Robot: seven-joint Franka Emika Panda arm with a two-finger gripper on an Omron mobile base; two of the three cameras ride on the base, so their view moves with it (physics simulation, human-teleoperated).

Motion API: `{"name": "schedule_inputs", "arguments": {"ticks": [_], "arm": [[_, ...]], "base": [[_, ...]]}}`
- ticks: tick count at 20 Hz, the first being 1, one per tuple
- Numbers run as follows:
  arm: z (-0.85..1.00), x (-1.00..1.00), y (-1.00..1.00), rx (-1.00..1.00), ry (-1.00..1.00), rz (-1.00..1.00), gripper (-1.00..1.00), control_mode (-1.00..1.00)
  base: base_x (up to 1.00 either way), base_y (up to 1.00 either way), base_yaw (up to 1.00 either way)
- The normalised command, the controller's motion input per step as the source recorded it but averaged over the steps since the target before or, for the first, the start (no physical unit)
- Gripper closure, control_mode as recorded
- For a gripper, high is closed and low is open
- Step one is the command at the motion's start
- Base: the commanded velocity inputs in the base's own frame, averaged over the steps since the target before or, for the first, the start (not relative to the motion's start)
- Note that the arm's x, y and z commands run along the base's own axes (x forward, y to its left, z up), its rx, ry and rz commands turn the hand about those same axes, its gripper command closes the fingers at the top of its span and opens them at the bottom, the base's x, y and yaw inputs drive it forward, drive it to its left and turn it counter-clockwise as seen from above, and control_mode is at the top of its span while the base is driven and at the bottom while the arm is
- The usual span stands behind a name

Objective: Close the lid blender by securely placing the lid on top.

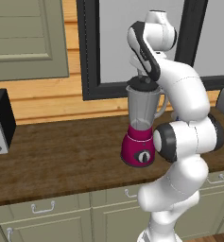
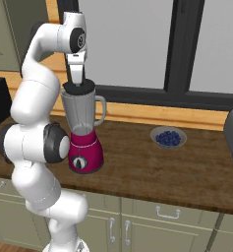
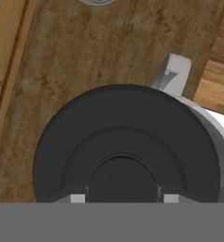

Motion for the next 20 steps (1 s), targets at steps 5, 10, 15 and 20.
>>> {"name": "schedule_inputs", "arguments": {"ticks": [5,10,15,20], "arm": [[-0.39,0.00,0.00,0.00,-0.04,0.00,1.00,-1.00],[-0.31,-0.10,0.00,0.00,-0.03,0.00,1.00,-1.00],[-0.07,-0.25,0.00,0.00,-0.01,0.00,1.00,-1.00],[0.02,-0.12,0.00,0.00,0.00,-0.01,1.00,-1.00]], "base": [[0.00,0.00,0.00],[0.00,0.00,0.00],[0.00,0.00,0.00],[0.00,0.00,0.00]]}}
